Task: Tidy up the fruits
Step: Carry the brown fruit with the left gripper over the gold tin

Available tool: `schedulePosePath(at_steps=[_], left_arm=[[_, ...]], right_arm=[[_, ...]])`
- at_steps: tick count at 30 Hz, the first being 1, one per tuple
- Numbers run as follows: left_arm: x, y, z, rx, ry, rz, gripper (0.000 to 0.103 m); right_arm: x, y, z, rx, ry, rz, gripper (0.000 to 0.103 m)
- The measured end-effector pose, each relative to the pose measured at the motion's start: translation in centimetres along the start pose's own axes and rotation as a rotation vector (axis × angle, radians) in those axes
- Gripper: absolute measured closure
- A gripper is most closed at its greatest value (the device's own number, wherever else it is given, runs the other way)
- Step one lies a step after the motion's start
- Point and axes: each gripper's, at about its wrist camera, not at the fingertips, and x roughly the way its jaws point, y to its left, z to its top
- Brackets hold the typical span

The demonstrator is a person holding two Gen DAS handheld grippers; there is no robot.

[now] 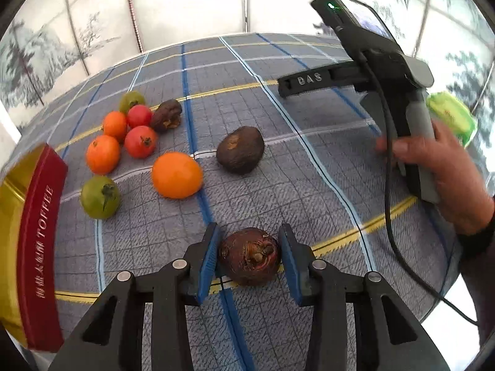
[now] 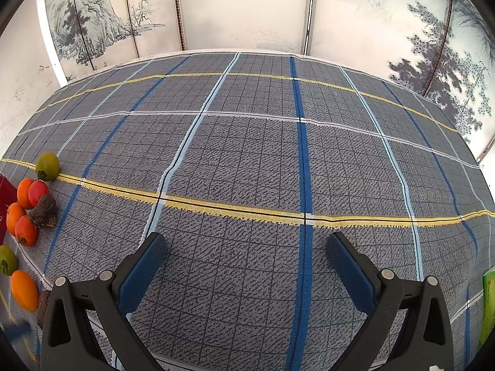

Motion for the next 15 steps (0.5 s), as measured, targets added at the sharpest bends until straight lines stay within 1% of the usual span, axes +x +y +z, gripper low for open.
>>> schedulePosePath(at_steps=[2, 6, 15], left_arm=[[-0.2, -0.1, -0.1, -0.006, 0.006, -0.015, 0.063], [-1.1, 0.0, -0.2, -0.013, 0.002, -0.014, 0.063], [-4.2, 1.5, 1.0, -0.01, -0.074, 0.055, 0.063]], right_arm=[[0.0, 0.0, 0.0, 0.0, 0.0, 0.0, 0.0], [0.0, 0.0, 0.0, 0.0, 0.0, 0.0, 0.0], [0.1, 0.0, 0.0, 0.0, 0.0, 0.001, 0.0]])
